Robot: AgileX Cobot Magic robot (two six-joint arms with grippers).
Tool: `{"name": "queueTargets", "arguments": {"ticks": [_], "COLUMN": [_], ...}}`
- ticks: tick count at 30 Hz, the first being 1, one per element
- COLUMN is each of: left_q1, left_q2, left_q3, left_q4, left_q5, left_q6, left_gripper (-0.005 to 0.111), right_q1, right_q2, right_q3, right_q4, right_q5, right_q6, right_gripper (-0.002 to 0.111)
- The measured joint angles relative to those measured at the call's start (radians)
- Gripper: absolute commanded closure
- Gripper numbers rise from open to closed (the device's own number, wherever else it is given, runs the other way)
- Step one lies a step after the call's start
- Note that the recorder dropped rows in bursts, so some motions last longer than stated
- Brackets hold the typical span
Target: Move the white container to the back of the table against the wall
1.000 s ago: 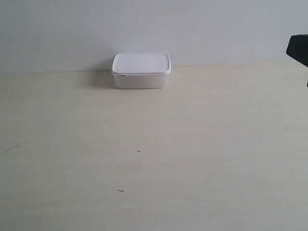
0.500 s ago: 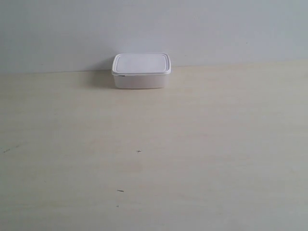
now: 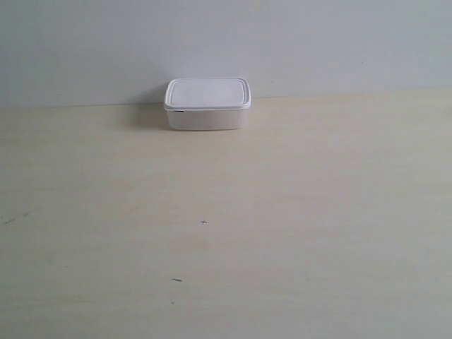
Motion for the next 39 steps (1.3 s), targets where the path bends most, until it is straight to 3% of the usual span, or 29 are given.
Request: {"name": "queueTargets", "arguments": {"ticks": [7, 14, 17, 24, 39], "left_q1": [0.029, 0.234, 0.262, 0.268, 0.268], "left_q2": [-0.009, -0.020, -0.022, -0.088, -0.255], "left_q3": [0.000, 0.000, 0.000, 0.000, 0.000], "left_q4": [0.000, 0.000, 0.000, 0.000, 0.000], "left_q5": [0.007, 0.008, 0.008, 0.010, 0.010], "left_q6": [0.000, 0.000, 0.000, 0.000, 0.000], "left_gripper": [0.107, 0.107, 0.107, 0.107, 0.107], "right_q1": [-0.028, -0.141, -0.149, -0.150, -0.150], "right_q2": [0.000, 0.000, 0.000, 0.000, 0.000], "right_q3": [0.000, 0.022, 0.040, 0.040, 0.040], "right_q4": [-0.097, -0.160, -0.160, -0.160, -0.160], "right_q5": [0.003, -0.014, -0.004, 0.086, 0.092], "right_q6": [0.000, 0.000, 0.000, 0.000, 0.000], "right_gripper": [0.108, 0.108, 0.108, 0.108, 0.108]}}
